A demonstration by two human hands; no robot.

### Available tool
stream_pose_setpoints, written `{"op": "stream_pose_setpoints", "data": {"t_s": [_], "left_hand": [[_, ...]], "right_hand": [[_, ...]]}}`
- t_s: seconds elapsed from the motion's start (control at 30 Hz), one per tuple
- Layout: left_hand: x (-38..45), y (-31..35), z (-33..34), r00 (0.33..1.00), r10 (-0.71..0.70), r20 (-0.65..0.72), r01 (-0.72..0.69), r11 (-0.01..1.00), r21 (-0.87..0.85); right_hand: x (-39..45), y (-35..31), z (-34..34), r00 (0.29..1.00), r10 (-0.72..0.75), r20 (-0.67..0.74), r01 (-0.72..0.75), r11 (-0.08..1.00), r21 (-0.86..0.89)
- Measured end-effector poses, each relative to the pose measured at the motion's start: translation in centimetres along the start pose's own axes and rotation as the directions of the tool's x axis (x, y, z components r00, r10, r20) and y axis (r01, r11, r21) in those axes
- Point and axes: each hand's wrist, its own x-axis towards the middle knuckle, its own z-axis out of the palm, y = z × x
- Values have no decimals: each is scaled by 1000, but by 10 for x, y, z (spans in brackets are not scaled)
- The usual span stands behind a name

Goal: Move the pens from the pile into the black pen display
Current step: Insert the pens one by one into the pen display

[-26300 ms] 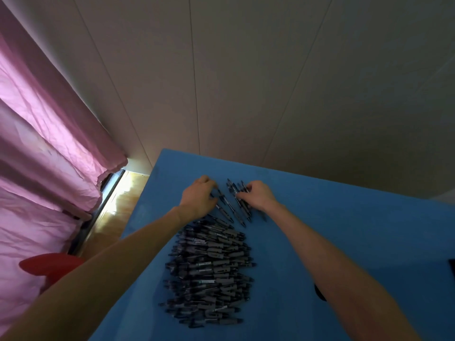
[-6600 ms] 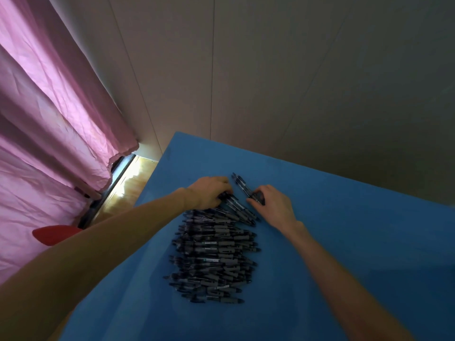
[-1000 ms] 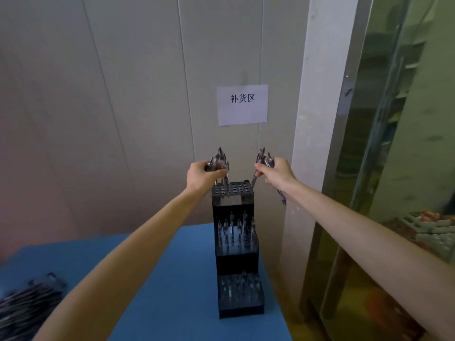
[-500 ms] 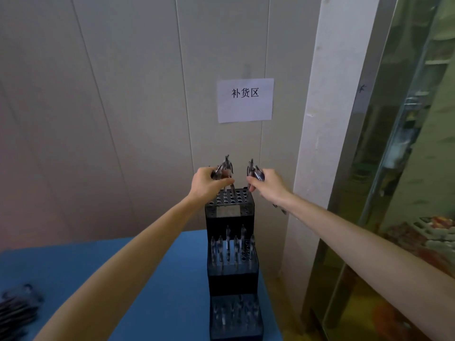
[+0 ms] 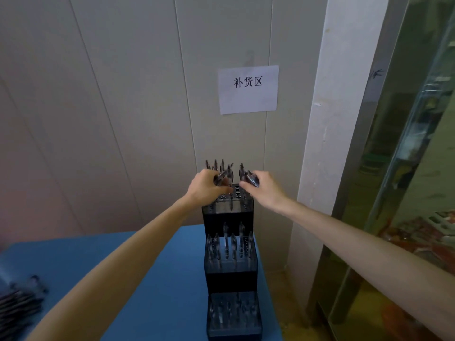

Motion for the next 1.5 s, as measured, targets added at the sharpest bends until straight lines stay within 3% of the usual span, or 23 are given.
{"op": "stream_pose_setpoints", "data": {"t_s": [0.2,0.37,0.47,0.73,1.03,1.2,1.5], "left_hand": [[-11,-6,14,999,-2,-47,0,999,-47],[-16,-1,14,998,-21,-59,15,995,-101],[-17,-1,16,998,-39,-55,31,991,-131],[-27,-8,2,961,-157,-230,32,884,-467],[-23,0,-31,930,-137,-340,-21,906,-424],[-22,9,-38,912,-127,-391,-55,905,-422],[-19,21,-29,924,-59,-378,-77,940,-333]], "right_hand": [[-5,7,8,994,-48,-99,44,998,-39],[-10,15,20,989,83,-123,-64,987,149],[-12,10,18,988,90,-124,-73,989,131],[-23,7,-1,929,172,-327,-43,930,366],[0,-32,-30,948,-27,-318,85,982,168],[9,-50,-31,906,-165,-389,189,982,22],[16,-49,-28,954,-214,-210,152,949,-277]]}}
